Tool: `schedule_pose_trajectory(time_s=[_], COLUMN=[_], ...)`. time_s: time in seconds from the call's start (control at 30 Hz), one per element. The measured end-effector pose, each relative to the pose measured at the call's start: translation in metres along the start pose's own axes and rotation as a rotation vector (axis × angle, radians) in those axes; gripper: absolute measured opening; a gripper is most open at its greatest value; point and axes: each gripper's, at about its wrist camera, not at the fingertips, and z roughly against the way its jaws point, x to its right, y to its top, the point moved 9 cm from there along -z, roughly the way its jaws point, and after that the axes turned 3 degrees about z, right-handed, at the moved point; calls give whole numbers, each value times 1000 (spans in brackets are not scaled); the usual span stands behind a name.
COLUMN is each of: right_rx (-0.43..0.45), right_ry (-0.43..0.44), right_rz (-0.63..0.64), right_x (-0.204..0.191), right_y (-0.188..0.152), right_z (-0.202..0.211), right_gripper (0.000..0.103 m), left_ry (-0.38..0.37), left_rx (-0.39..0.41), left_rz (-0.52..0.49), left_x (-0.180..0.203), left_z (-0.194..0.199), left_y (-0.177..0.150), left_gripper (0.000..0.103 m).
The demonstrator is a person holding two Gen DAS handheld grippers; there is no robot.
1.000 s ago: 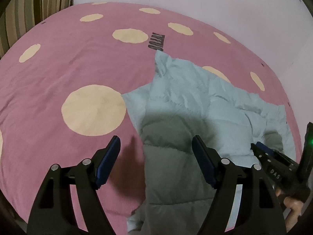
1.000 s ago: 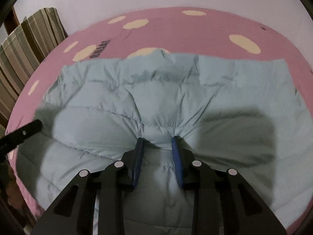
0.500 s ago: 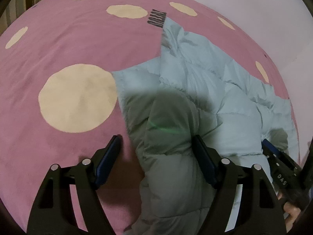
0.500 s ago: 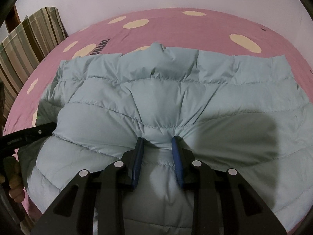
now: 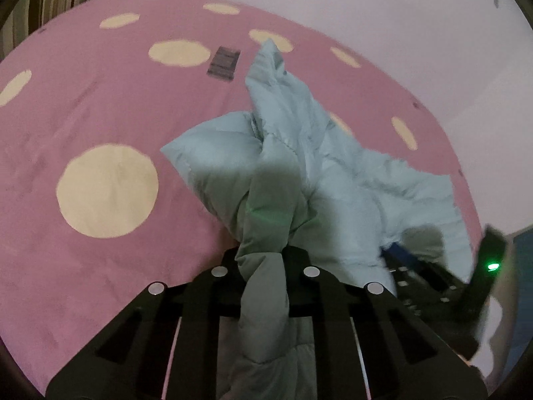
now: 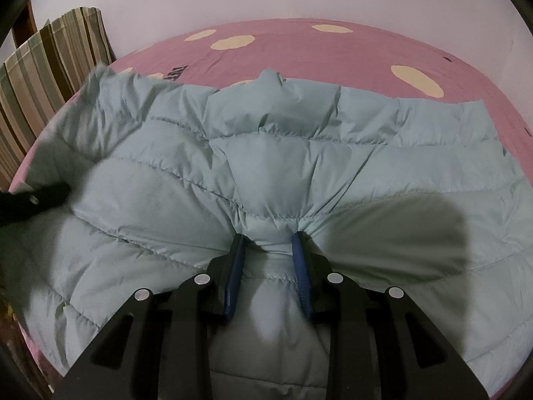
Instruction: Fold large clothes
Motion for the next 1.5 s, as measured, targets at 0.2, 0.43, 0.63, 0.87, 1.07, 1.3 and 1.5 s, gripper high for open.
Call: schedule_pose_trajectory(time_s=[0.2,0.43,0.63,0.87,1.07,1.3,1.5], right_rx=[25,91,123,135,147,134,128], right_ry=[35,70,55,19,-32,-63,-76], right_rz=[-29,-110,-181,-233,-289,-362,-389], right_x=[6,45,96,146,194,233,243], right_y=[7,16,5,-19,-44,-68,-76], right_z=[17,58,87,108,125,129,127], right_gripper=[31,32,32,32,32,32,32], left_ry=[15,34,69,101,100,103,116], left_rx=[60,115,144,144,78,2,-8], left_rz=[-60,-155,-245,-373,-458,-516,-529], left_x=[35,89,144,222,277,305,314], left_z=[33,57,58,32,-20,-73,-95], left_y=[12,22,18,3,-30,-72,-93], left_gripper=[11,11,11,11,11,11,11])
